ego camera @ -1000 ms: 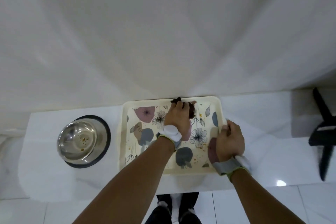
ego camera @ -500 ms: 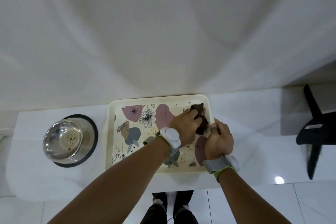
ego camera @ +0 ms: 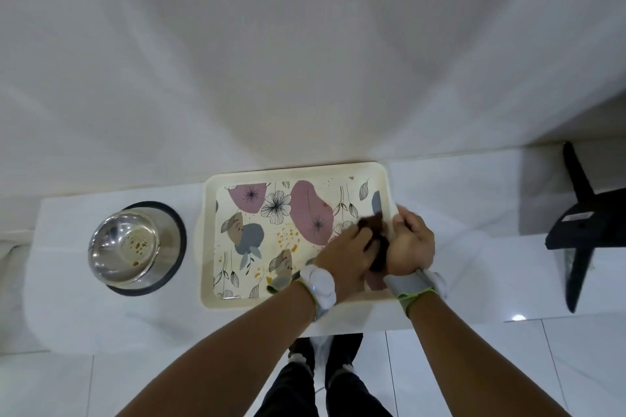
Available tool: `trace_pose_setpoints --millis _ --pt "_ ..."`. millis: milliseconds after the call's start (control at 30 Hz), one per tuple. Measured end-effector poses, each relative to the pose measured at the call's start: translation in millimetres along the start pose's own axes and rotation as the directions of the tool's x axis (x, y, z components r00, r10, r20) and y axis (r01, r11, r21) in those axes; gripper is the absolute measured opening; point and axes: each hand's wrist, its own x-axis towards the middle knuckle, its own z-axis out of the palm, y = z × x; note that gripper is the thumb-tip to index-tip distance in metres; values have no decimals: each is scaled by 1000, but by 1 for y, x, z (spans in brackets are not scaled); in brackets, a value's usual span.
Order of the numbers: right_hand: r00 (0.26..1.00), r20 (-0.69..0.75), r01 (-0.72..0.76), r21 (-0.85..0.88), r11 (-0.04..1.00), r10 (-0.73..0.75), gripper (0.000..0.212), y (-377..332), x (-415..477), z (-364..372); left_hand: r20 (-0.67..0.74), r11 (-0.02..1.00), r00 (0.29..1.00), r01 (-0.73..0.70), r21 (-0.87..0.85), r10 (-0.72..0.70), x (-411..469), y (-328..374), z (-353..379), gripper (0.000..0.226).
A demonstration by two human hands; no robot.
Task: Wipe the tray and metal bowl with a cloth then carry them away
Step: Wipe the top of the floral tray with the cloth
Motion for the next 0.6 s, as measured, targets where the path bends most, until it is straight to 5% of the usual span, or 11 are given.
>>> trace_pose_setpoints --millis 133,333,467,600 --pt "999 -41 -34 -96 995 30 24 -3 6 0 142 968 965 -235 89 221 -18 3 0 28" --pt "984 152 123 -206 971 -93 29 0 1 -12 -19 995 996 90 -49 -91 4 1 -12 30" --pt "983 149 132 -145 981 -110 28 -1 -3 -10 18 997 998 -61 -42 62 -26 23 5 24" --pt "977 142 181 -163 970 -158 29 4 -7 -10 55 997 996 -72 23 71 -34 18 7 23"
